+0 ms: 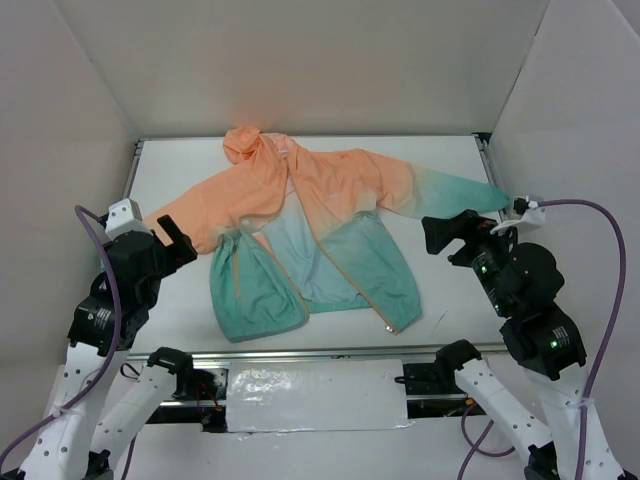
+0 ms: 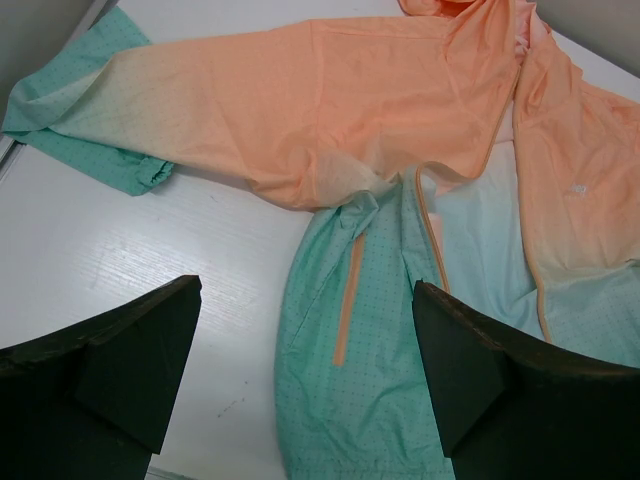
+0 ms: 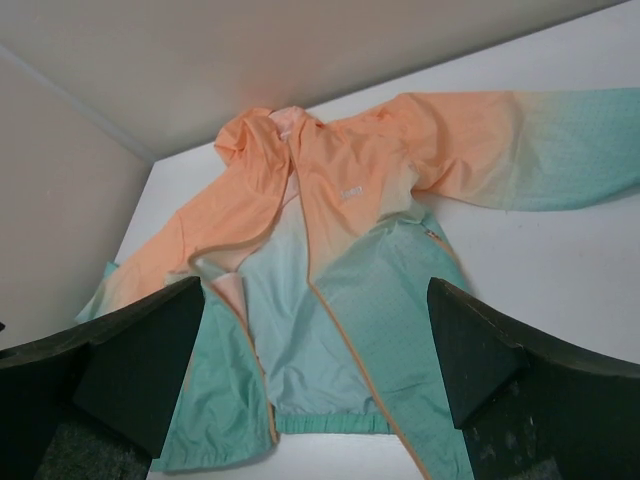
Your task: Zip up the jacket
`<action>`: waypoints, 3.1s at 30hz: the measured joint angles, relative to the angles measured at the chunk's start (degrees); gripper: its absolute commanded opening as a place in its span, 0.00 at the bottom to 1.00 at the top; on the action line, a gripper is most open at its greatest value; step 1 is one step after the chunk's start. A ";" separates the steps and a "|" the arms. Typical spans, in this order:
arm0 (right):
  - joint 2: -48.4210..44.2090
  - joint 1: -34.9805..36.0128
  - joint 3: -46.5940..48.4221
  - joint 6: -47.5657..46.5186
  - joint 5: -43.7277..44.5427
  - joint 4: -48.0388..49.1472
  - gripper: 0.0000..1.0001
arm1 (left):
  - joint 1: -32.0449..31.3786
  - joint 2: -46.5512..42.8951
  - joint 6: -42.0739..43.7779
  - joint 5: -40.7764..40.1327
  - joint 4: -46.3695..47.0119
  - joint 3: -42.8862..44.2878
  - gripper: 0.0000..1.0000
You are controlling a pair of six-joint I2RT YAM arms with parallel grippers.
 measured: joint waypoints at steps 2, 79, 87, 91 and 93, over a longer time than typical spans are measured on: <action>-0.39 0.00 -0.02 0.07 0.72 0.04 1.00 | 0.00 0.04 0.00 0.00 0.00 0.00 0.99; 73.48 27.30 2.78 2.38 -32.06 30.91 0.00 | 3.58 3.26 2.97 7.61 2.49 -0.02 0.99; 62.49 27.04 -8.17 17.27 -37.55 49.35 0.00 | 3.63 -0.46 2.45 19.37 4.70 -2.80 0.99; 60.89 26.82 -10.16 21.33 -36.30 53.00 0.00 | 3.63 -3.85 -0.11 27.61 5.14 -6.84 0.99; 61.72 26.75 -9.77 21.86 -35.34 53.40 0.00 | 3.63 -4.33 -0.50 28.96 4.22 -7.78 0.99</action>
